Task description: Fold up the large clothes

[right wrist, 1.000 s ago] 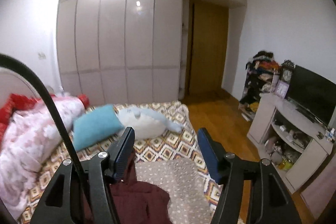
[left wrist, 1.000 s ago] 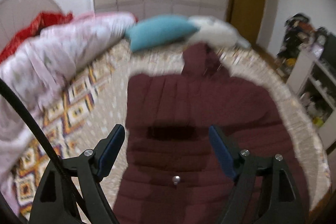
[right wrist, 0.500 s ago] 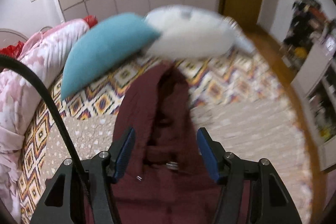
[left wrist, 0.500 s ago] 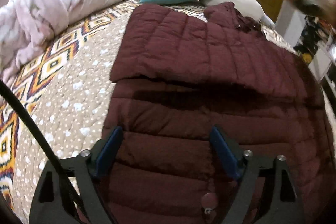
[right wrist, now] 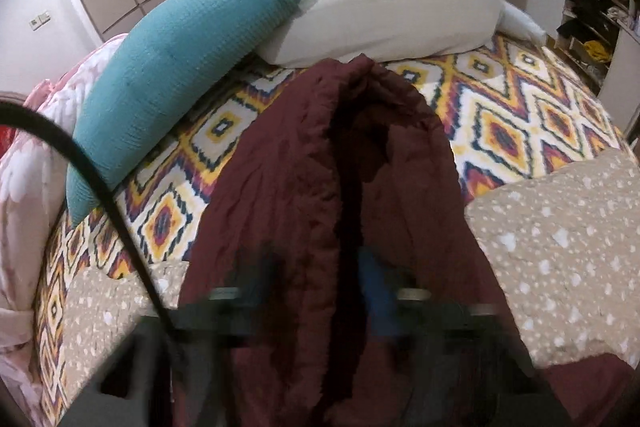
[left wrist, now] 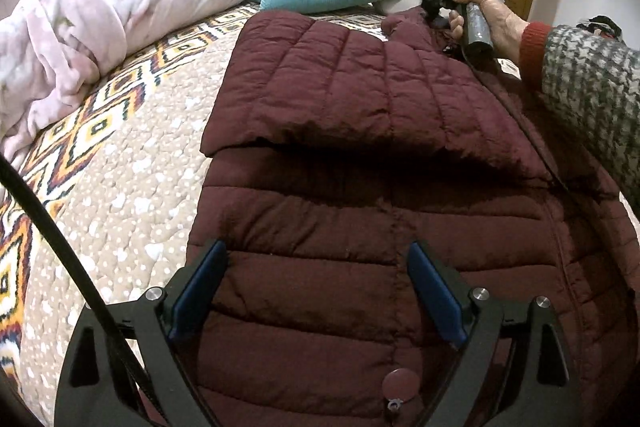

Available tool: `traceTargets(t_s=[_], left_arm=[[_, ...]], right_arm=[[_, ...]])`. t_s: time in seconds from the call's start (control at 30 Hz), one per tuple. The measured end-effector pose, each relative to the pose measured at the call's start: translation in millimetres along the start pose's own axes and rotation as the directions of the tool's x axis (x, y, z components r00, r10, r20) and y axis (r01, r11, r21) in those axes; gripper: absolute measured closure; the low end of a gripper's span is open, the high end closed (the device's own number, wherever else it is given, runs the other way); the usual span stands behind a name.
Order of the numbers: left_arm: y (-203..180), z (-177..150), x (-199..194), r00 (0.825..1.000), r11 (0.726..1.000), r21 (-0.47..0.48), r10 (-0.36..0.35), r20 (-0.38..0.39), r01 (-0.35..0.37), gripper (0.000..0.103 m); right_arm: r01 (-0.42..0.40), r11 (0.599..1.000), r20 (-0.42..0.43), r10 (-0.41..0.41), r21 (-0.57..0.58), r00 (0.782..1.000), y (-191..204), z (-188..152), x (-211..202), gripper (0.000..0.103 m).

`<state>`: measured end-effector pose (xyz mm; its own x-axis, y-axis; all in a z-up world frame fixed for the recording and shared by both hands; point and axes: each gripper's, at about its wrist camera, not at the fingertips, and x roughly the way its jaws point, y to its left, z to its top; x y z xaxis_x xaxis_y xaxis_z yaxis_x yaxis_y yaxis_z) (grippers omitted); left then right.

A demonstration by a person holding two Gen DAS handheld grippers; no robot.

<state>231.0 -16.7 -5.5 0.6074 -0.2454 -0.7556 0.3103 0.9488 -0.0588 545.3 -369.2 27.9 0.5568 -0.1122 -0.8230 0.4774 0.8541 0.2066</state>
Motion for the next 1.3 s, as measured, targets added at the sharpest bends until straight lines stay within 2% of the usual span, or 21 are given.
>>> traceTargets(t_s=[0.03,0.1,0.17,0.27,0.37,0.43,0.53,0.57,0.67,0.73,0.83,0.87,0.9,0.97,1.03,1.1,1.23,1.3], left_arm=[[-0.1,0.1,0.3,1.0,1.0,0.0,-0.001,0.0,0.001,0.011],[0.2,0.3,1.0,1.0,1.0,0.0,-0.003,-0.002,0.003,0.01],[1.2,1.1,1.8,1.0,1.0,-0.003,-0.012,-0.005,0.012,0.01],[4.0,2.7,3.0,1.0,0.999,-0.014,-0.03,-0.007,0.03,0.01],[7.9,4.1,2.5,0.999,0.998,-0.03,-0.053,-0.002,0.053,0.01],[11.4,4.9,2.1,0.997,0.996,-0.047,-0.073,0.0,0.073,0.01],[15.6,5.4,-0.6,0.995,0.992,-0.069,-0.101,0.006,0.101,0.01],[16.6,5.5,-1.1,0.994,0.991,-0.075,-0.109,0.007,0.109,0.01],[19.3,5.4,-2.4,0.991,0.988,-0.088,-0.13,0.012,0.13,0.01],[21.6,5.3,-3.3,0.989,0.984,-0.1,-0.147,0.016,0.148,0.01],[25.7,5.2,-5.0,0.985,0.977,-0.12,-0.174,0.024,0.175,0.01],[26.1,5.2,-5.1,0.984,0.976,-0.122,-0.176,0.024,0.178,0.01],[25.4,5.2,-5.3,0.984,0.977,-0.122,-0.175,0.023,0.177,0.01],[25.2,5.9,-5.3,0.986,0.979,-0.116,-0.168,0.02,0.169,0.01],[23.8,6.1,-5.0,0.987,0.98,-0.112,-0.162,0.016,0.162,0.01],[22.4,6.0,-4.8,0.987,0.981,-0.109,-0.158,0.013,0.159,0.01],[21.2,6.3,-4.8,0.988,0.982,-0.107,-0.155,0.011,0.155,0.01],[20.2,6.2,-4.1,0.989,0.984,-0.101,-0.148,0.008,0.148,0.01]], right_arm=[[-0.024,1.0,0.013,0.024,-0.005,1.0,1.1,0.2,-5.2,0.095],[-0.008,0.999,0.066,0.011,-0.042,0.998,5.8,0.5,-23.7,0.096],[-0.014,0.999,0.085,0.017,-0.043,0.996,5.9,0.4,-47.8,0.097],[-0.04,0.997,0.11,0.048,-0.068,0.993,6.6,-5.2,-101.1,0.097],[-0.064,0.985,0.116,0.083,-0.158,0.99,15.5,-25.6,-166.0,0.097],[-0.068,0.971,0.112,0.096,-0.227,0.989,25.7,-51.6,-212.8,0.097],[-0.105,0.954,0.077,0.131,-0.282,0.988,26.7,-109.9,-270.3,0.097],[-0.116,0.948,0.051,0.137,-0.296,0.989,23.2,-140.1,-286.4,0.097],[-0.154,0.946,-0.041,0.148,-0.287,0.988,7.7,-211.6,-299.9,0.097],[-0.195,0.94,-0.145,0.159,-0.281,0.977,-4.7,-263.7,-298.2,0.097],[-0.2,0.947,-0.245,0.137,-0.253,0.96,-28.0,-319.9,-301.3,0.097],[-0.196,0.948,-0.262,0.129,-0.249,0.956,-34.6,-329.4,-307.3,0.097],[-0.188,0.951,-0.26,0.121,-0.247,0.958,-42.6,-333.5,-315.3,0.097],[-0.144,0.956,-0.191,0.096,-0.255,0.977,-55.4,-329.7,-345.2,0.096],[-0.078,0.957,-0.095,0.053,-0.279,0.994,-61.1,-312.4,-372.5,0.09],[-0.022,0.961,-0.02,0.017,-0.275,1.0,-61.7,-290.7,-387.2,0.088],[0.059,0.965,0.101,-0.034,-0.256,0.994,-50.8,-241.5,-374.9,0.088],[0.069,0.97,0.129,-0.039,-0.235,0.991,-41.5,-218.3,-347.6,0.088]])
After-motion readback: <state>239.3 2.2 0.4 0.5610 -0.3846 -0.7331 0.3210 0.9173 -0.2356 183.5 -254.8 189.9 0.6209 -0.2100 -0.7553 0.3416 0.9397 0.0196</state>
